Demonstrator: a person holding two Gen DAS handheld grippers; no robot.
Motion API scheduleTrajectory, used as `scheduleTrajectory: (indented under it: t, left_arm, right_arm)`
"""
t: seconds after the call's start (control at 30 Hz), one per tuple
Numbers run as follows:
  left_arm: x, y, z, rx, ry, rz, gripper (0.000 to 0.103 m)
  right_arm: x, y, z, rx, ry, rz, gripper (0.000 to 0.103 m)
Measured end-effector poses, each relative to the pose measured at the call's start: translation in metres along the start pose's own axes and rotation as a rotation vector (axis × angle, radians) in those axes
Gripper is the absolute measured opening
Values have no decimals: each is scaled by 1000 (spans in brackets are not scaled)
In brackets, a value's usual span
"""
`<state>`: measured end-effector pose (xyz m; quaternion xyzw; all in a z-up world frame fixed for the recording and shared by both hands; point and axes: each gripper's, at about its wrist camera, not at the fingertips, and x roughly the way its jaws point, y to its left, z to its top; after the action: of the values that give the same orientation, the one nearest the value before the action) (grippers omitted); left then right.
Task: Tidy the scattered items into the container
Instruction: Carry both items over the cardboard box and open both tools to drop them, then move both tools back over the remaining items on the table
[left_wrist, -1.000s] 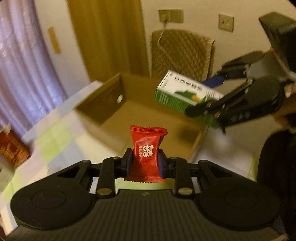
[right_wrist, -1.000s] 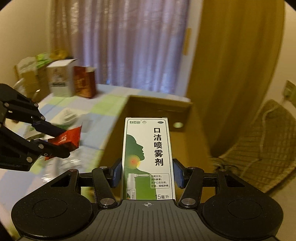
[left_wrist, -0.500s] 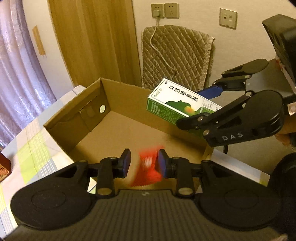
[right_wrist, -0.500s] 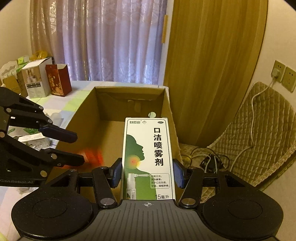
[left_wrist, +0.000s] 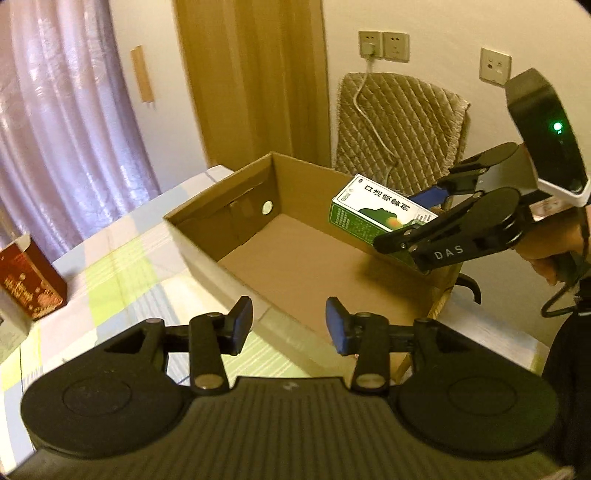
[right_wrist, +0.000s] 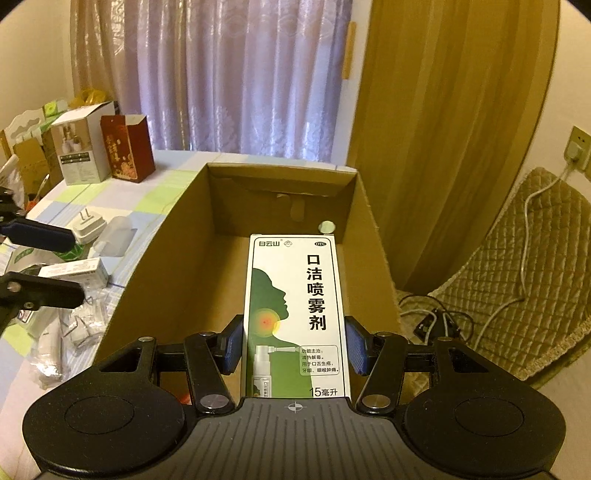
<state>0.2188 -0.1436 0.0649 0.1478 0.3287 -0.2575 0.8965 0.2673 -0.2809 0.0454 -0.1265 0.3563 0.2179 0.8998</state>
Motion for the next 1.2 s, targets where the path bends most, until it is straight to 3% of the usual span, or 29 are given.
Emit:
scheduleTrajectory:
  t: [0.4,0.53,0.57,0.63,0.87,1.03,1.2]
  left_arm:
    - [-12,12,-20,-44,5,15,53]
    - [-16,16,-28,-52,1,34,66]
    - [-17,17,-31,-55,2,39,66]
    - [-21,20,-37,-60,4,53,69]
    - [-49,25,-64,-89,7,120,82]
    - [-79,33,-92,-128,30,196,95]
    - [-108,46,-122,-183,25,269,100]
  right_arm:
    - [27,14,5,-40,26,7,58]
    - [29,15,6,-41,18,-4,58]
    - [27,14,5,-37,11,-8,60]
    - [18,12,4,-21,-27,-19,92]
    - [-16,22,0,-5,-81,1,93]
    - [-48,46,-5,-5,-128,49,93]
    - [-76,78,-10,20,-176,118,93]
